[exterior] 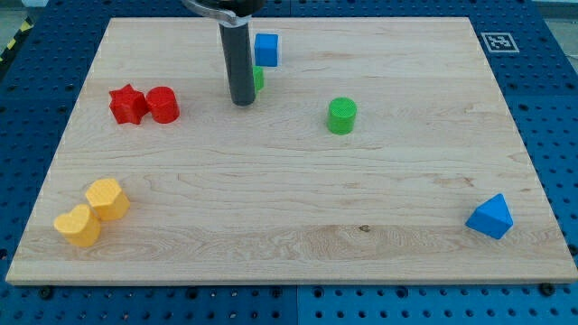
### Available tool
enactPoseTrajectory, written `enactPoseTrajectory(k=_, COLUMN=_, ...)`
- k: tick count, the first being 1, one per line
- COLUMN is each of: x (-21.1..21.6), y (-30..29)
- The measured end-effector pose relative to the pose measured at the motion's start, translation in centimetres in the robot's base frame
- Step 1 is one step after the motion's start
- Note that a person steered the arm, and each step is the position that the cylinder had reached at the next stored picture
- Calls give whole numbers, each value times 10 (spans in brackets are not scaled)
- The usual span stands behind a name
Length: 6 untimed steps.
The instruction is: Move the green star above the red circle
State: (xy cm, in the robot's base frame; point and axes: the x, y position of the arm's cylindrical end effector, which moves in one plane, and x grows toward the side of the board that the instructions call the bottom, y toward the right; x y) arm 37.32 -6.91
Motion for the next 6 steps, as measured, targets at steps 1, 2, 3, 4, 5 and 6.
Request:
enactPoseTrajectory(k=1, x=3, y=21)
enactPoseTrajectory(k=2, x=2, y=45)
enactPoseTrajectory(k=3, x=-5, y=39)
enactPoseTrajectory(k=4, x=-24, y=20)
enactPoseTrajectory(k=5, x=-37, y=-5)
enactPoseTrajectory(k=6, x=-51, y=-31)
